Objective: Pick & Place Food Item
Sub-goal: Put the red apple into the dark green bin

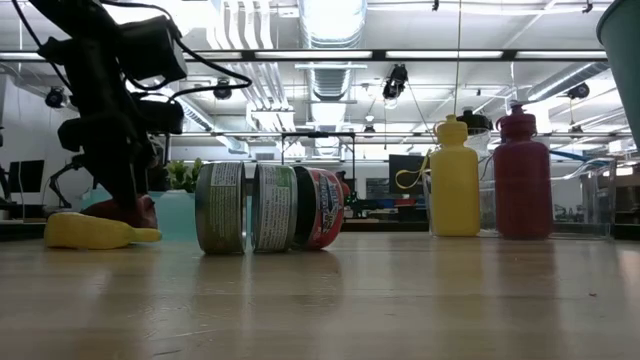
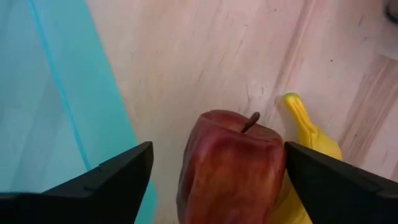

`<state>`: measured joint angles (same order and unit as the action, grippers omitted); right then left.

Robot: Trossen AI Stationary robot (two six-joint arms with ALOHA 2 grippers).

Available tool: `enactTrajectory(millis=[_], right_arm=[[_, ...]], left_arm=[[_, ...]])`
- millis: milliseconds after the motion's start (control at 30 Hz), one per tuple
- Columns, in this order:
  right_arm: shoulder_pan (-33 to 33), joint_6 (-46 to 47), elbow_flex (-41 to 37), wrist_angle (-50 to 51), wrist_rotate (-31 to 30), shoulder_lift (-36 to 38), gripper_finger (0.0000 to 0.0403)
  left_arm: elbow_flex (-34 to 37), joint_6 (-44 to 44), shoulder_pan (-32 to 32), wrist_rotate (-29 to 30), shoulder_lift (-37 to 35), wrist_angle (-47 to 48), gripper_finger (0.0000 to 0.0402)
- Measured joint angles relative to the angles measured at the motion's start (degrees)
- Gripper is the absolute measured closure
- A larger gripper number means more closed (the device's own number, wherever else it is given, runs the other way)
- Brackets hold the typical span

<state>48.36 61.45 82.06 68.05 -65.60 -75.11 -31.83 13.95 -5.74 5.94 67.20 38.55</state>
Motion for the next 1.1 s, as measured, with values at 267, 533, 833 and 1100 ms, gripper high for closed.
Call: enactTrajectory(millis=[267, 533, 833, 1100], right_arm=[[0.0, 0.0, 0.0, 0.0, 0.0, 0.0, 0.0278], [0.0, 0.0, 0.0, 0.0, 0.0, 0.0, 0.0278], [0.0, 0.0, 0.0, 0.0, 0.0, 0.0, 0.0278], [0.0, 0.0, 0.0, 0.0, 0.0, 0.0, 0.0278]], left_arm=[[0.0, 1.0, 0.0, 0.3, 0.1, 0.1, 0.0101], [0.4, 7.8, 0.0, -1.7, 0.3, 0.2, 0.0158], [0.5, 9.7, 0.0, -3.7, 0.3, -2.0, 0.0180], [-1.9, 10.8, 0.0, -5.8, 0.4, -1.3, 0.0182]])
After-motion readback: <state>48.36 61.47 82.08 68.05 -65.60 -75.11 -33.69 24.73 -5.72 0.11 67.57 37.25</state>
